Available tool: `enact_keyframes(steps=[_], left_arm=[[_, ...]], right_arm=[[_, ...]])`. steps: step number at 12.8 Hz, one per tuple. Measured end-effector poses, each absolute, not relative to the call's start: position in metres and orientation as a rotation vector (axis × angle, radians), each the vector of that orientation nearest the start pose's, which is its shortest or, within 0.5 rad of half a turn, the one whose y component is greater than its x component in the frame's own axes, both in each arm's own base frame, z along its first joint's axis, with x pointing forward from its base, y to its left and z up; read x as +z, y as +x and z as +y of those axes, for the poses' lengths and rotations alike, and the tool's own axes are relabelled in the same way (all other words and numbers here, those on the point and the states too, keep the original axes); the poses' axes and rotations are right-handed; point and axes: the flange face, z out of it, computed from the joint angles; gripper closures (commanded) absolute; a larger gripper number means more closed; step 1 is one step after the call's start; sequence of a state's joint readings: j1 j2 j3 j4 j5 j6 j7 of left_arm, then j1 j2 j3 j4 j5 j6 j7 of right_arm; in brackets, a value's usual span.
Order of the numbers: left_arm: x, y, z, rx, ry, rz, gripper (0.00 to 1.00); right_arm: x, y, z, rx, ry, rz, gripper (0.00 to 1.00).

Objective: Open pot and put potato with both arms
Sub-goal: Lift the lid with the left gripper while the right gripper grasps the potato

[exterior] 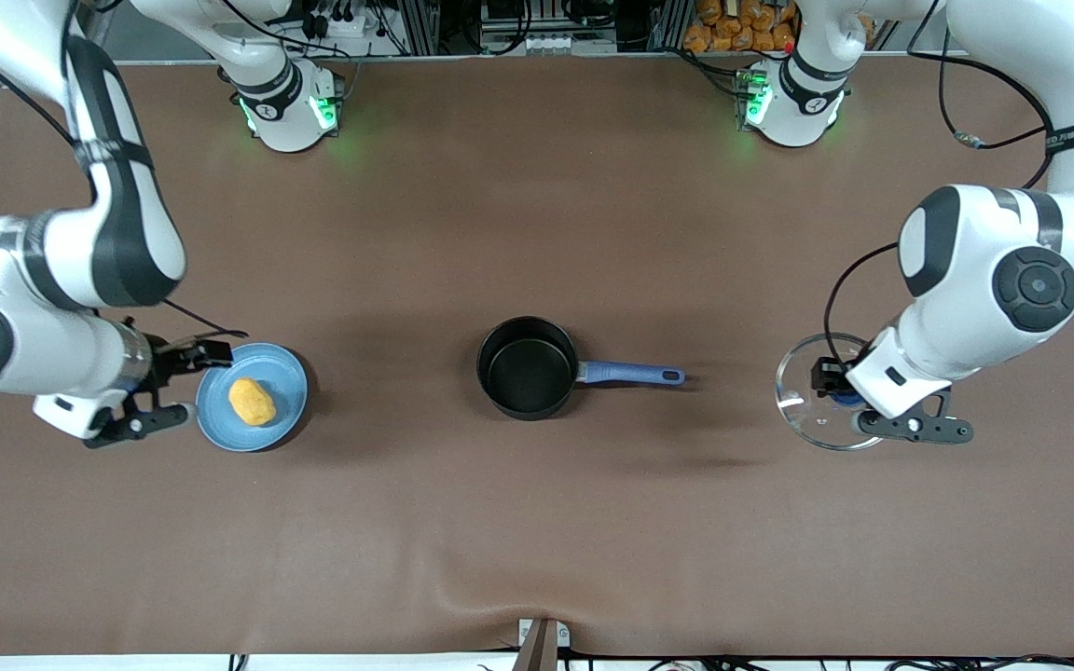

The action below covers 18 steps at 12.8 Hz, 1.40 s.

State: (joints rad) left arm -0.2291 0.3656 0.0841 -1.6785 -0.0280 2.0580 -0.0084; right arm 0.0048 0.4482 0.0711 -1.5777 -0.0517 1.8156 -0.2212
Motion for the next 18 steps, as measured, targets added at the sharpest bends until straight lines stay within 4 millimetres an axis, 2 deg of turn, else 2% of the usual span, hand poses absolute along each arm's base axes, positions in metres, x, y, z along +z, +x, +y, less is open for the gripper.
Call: enact_keyframes(steps=[4, 6, 8, 11, 13, 14, 15, 16, 18], left_arm=[[0.317, 0.633, -0.074, -0.138, -3.123, 0.238, 1.0], [0.286, 0.622, -0.056, -0.166, -3.115, 0.249, 1.0], [0.263, 0.611, -0.05, -0.184, -3.111, 0.252, 1.0], [0.242, 0.596, -0.047, -0.162, -3.112, 0.248, 1.0], [0.234, 0.59, -0.037, -0.136, -3.113, 0.227, 1.0], [0.231, 0.587, -0.035, -0.124, -3.114, 0.221, 1.0], [0.228, 0.584, -0.034, -0.114, -3.115, 0.219, 1.0], [0.225, 0.581, -0.034, -0.102, -3.115, 0.219, 1.0], [0.221, 0.577, -0.033, -0.085, -3.122, 0.212, 1.0]], right_arm=[[0.287, 0.653, 0.038, 0.313, -3.055, -0.604, 0.0], [0.252, 0.649, 0.037, 0.306, -3.043, -0.636, 0.0], [0.227, 0.647, 0.033, 0.303, -3.032, -0.662, 0.0], [0.206, 0.648, 0.025, 0.29, -3.03, -0.664, 0.0], [0.2, 0.648, 0.025, 0.288, -3.028, -0.668, 0.48], [0.2, 0.648, 0.026, 0.287, -3.027, -0.673, 0.66], [0.2, 0.648, 0.027, 0.286, -3.026, -0.676, 0.8], [0.2, 0.648, 0.028, 0.285, -3.025, -0.681, 0.87], [0.201, 0.649, 0.028, 0.279, -3.021, -0.7, 0.92]])
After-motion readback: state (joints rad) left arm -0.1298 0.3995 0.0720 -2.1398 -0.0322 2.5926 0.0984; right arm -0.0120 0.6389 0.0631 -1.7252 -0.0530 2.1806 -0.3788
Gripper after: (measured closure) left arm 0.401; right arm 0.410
